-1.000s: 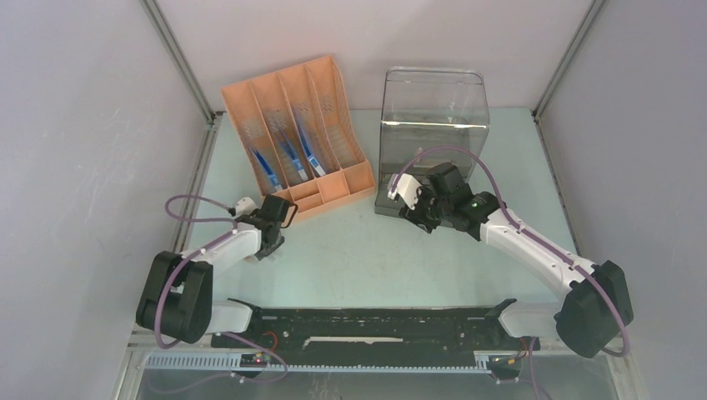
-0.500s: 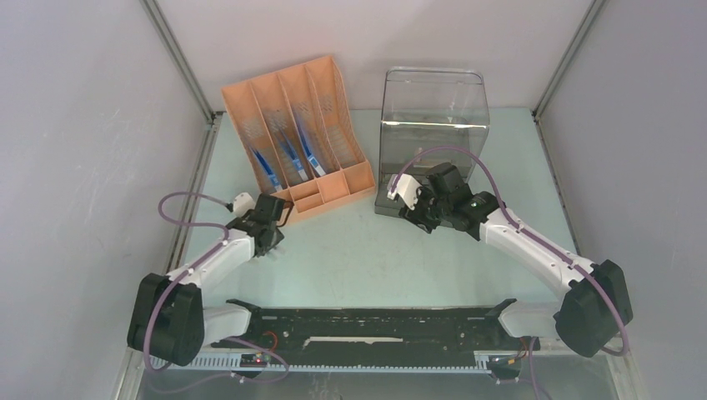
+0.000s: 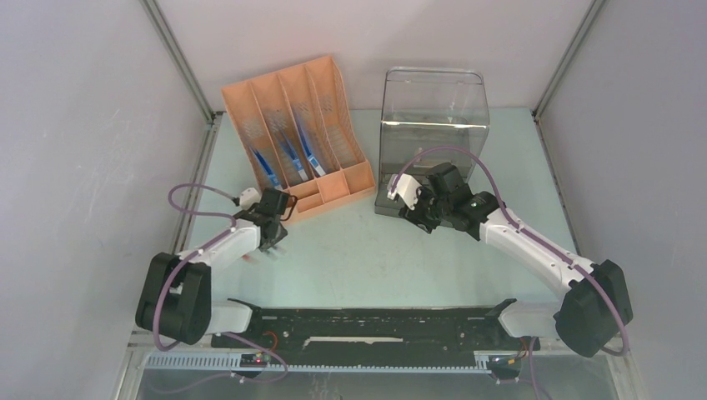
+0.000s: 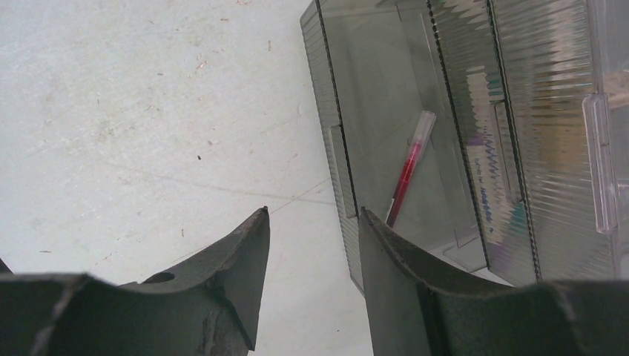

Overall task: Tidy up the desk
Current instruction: Pick up the stationery from the center of the board.

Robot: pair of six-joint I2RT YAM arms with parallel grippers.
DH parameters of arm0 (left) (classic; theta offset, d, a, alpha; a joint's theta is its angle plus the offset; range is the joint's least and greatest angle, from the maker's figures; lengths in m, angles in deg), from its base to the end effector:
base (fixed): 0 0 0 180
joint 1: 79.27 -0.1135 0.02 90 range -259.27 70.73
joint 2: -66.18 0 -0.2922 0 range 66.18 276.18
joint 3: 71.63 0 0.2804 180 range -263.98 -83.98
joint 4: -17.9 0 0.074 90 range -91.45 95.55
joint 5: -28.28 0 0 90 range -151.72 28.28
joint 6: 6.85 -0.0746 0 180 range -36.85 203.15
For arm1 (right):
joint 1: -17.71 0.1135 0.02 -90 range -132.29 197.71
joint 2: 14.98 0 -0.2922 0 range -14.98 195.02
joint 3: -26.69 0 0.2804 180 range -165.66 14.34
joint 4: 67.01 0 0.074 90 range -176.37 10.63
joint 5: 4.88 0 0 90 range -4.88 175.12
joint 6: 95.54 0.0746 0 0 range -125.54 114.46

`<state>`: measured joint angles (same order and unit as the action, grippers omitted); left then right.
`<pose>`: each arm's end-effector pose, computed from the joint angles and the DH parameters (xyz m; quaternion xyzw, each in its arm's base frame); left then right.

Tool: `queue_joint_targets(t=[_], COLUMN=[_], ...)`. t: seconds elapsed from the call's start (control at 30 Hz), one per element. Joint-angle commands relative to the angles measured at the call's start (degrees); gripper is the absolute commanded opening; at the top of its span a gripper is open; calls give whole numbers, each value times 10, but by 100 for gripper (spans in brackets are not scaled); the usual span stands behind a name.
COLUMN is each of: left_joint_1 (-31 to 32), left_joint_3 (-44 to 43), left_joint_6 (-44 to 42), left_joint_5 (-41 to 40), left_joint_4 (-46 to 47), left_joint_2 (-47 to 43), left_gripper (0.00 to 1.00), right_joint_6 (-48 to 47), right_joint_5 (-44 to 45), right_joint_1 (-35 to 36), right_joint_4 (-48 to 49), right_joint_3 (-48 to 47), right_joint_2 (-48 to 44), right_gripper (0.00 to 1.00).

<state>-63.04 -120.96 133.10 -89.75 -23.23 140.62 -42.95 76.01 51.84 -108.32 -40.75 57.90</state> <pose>0.2516 -0.0367 0.1480 -0.3231 0.8942 0.0895 0.2967 0.2535 0.1861 0.2586 -0.5654 0.7348 0.0633 0.3693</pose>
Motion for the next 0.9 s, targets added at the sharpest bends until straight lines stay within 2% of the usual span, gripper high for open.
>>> queue_joint_targets(t=[0.0,0.3,0.67,0.87], left_joint_1=[-6,-11,-13,-14], left_joint_3=[-17,-13,-9,-6], left_joint_6=[-9,-3,1,-1], left_joint_5=[1,8,21,27], left_joint_4=[17,34,34,35], left_joint_2=[17,47,41,38], left_gripper=[44,39,23,19], right_joint_6=[-9,-11,-11,-11], right_joint_5=[2,1,1,1], right_joint_1=[4,4,4,4], right_joint_4=[5,5,5,5], right_joint_3=[-17,-17,-16,-17], right_joint_2=[3,5,3,2], right_gripper=[55,55,55,55])
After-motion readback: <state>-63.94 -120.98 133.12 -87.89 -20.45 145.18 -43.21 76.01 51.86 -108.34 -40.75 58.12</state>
